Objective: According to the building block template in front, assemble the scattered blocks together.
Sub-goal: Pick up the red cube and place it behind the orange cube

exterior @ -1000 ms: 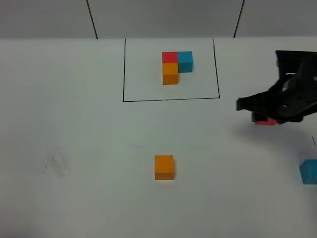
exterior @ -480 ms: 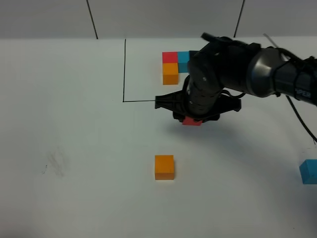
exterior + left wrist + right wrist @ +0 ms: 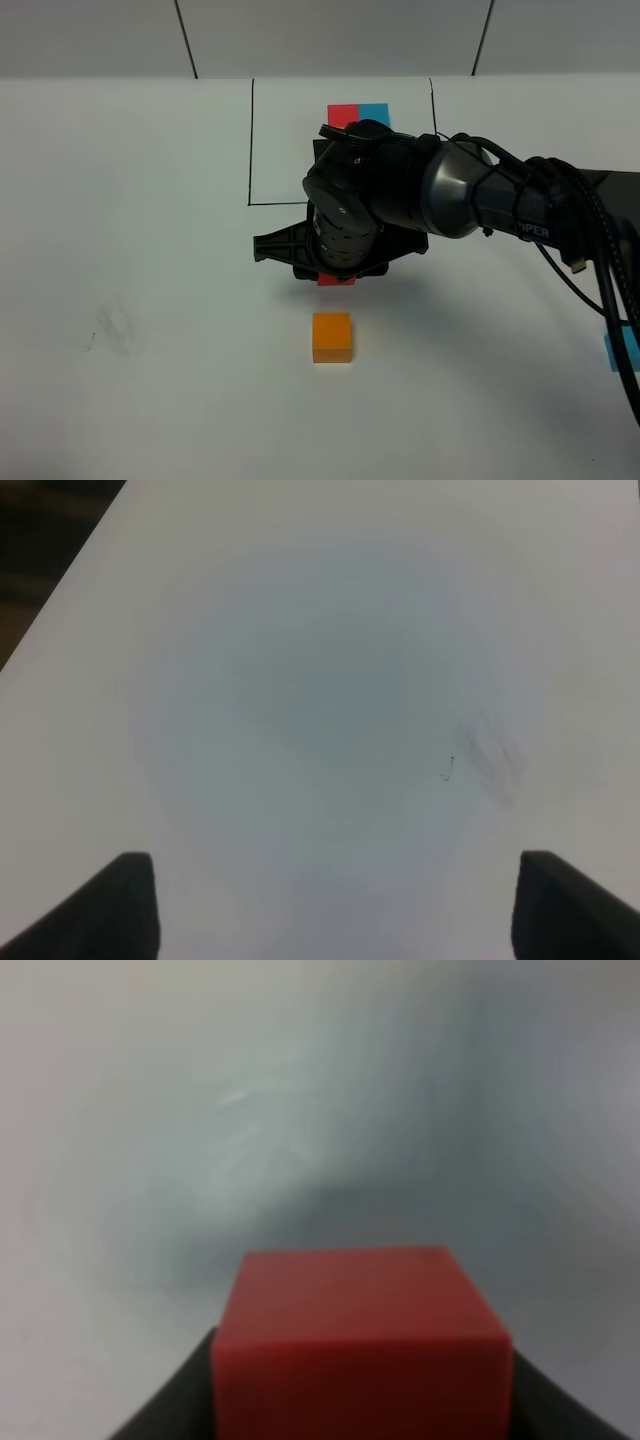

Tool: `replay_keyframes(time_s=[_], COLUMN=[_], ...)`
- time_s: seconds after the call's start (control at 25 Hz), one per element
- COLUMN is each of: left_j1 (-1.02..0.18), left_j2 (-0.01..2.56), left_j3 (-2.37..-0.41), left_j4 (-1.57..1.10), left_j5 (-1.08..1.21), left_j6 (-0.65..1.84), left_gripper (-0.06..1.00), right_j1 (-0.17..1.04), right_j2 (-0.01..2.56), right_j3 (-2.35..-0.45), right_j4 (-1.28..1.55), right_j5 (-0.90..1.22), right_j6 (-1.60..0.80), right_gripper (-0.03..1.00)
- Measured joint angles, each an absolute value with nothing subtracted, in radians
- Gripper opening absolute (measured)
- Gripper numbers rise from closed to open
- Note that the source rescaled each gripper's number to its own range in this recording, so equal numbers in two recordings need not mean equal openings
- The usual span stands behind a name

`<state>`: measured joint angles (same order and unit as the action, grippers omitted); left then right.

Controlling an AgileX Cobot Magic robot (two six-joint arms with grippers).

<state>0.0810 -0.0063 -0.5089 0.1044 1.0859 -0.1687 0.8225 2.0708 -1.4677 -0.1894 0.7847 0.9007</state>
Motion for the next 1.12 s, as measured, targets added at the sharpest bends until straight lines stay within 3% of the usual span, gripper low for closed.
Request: replay_keyframes(time_s=[1.12], left_j1=[0.081], left_j2=[-0.006], left_j3=[-0.509], left_j4=[0.104], left_j5=[1.086], left_j6=[-0.169], left_gripper=[0.62], right_j1=[0.861], right_j2=[2.171], right_j3=[-1.468], right_j4=[-0.157], right_j5=[0.783], right_j6=[0.965], right_gripper=[0.20])
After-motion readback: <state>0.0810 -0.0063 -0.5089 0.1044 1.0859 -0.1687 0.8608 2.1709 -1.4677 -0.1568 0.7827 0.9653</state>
